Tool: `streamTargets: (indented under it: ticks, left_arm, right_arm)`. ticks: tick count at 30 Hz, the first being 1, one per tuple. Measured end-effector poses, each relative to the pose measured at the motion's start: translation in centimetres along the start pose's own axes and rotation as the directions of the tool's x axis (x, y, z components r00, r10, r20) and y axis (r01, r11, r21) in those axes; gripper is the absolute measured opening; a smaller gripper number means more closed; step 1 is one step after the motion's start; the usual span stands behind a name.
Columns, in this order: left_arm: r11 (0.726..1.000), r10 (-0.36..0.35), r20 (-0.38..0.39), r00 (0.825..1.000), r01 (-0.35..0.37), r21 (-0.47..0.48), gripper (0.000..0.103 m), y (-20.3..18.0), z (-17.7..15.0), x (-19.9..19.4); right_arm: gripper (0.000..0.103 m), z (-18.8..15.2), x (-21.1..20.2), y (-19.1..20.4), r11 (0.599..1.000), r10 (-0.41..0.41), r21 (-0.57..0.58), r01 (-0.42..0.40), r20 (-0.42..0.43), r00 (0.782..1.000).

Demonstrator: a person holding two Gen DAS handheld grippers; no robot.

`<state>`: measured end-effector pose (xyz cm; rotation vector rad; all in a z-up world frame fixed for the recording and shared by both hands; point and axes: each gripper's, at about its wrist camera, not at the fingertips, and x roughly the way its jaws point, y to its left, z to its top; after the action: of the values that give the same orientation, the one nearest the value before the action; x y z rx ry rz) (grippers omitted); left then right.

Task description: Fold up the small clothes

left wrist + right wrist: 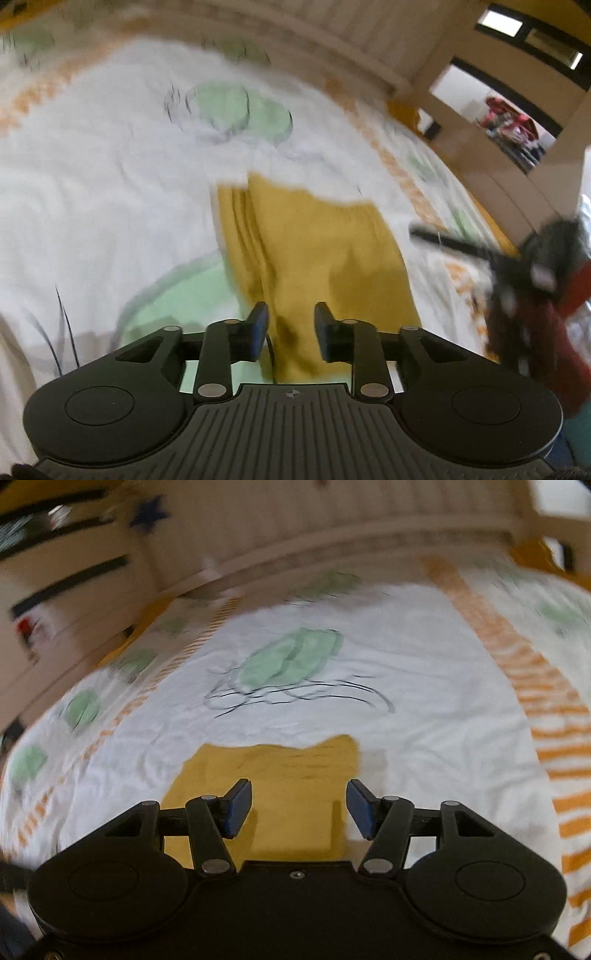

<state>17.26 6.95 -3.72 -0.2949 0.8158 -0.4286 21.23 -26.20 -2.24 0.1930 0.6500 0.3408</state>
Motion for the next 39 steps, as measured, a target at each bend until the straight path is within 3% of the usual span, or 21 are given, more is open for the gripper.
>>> streamTargets:
  ticks: [6,12,16,20,24,26,27,28,34,39]
  left_arm:
    - [0.996,0.083,-0.004,0.997,-0.083,-0.045,0.042,1.2,5.2,5.0]
    - [0.995,0.047,-0.046,0.998,-0.051,-0.081,0.042,2.6,6.5,8.7]
    - [0.995,0.022,-0.042,0.999,-0.026,-0.093,0.046,3.5,6.3,8.6]
    - [0.992,-0.003,-0.04,0.999,-0.003,-0.125,0.049,4.4,6.5,9.7]
    - [0.991,-0.021,-0.024,0.999,0.018,-0.132,0.049,4.4,7.3,9.8]
    - [0.99,-0.024,-0.01,1.0,0.023,-0.138,0.049,4.4,7.8,9.7]
    - [0.989,-0.028,-0.005,1.0,0.027,-0.144,0.049,4.5,8.1,9.7]
    - [0.988,-0.033,0.003,0.999,0.033,-0.153,0.05,4.6,8.3,9.7]
    - [0.985,-0.043,-0.004,0.999,0.042,-0.165,0.058,4.5,9.1,10.4]
    - [0.991,-0.051,-0.072,0.996,0.041,-0.131,0.06,3.2,8.9,12.7]
  right_arm:
    - [0.063,-2.2,0.2,6.0,0.967,0.115,-0.227,-0.119,-0.031,0.993]
    - [0.063,-5.1,1.5,11.4,0.887,0.236,-0.386,-0.254,-0.093,0.967]
    - [0.061,-6.9,2.2,14.0,0.819,0.268,-0.492,-0.295,-0.127,0.955]
    - [0.057,-8.6,2.8,15.5,0.767,0.227,-0.579,-0.275,-0.157,0.961]
    - [0.044,-9.1,3.8,15.4,0.79,0.199,-0.549,-0.274,-0.193,0.961]
    - [0.033,-9.1,3.7,14.8,0.806,0.2,-0.524,-0.274,-0.194,0.96]
    - [0.017,-8.9,3.6,14.6,0.816,0.205,-0.508,-0.275,-0.19,0.96]
    - [0.013,-8.7,3.6,14.3,0.827,0.208,-0.491,-0.275,-0.187,0.96]
    - [0.013,-7.3,2.5,12.6,0.886,0.263,-0.358,-0.294,-0.134,0.956]
    - [0.013,-6.9,2.0,12.5,0.885,0.292,-0.334,-0.324,-0.145,0.945]
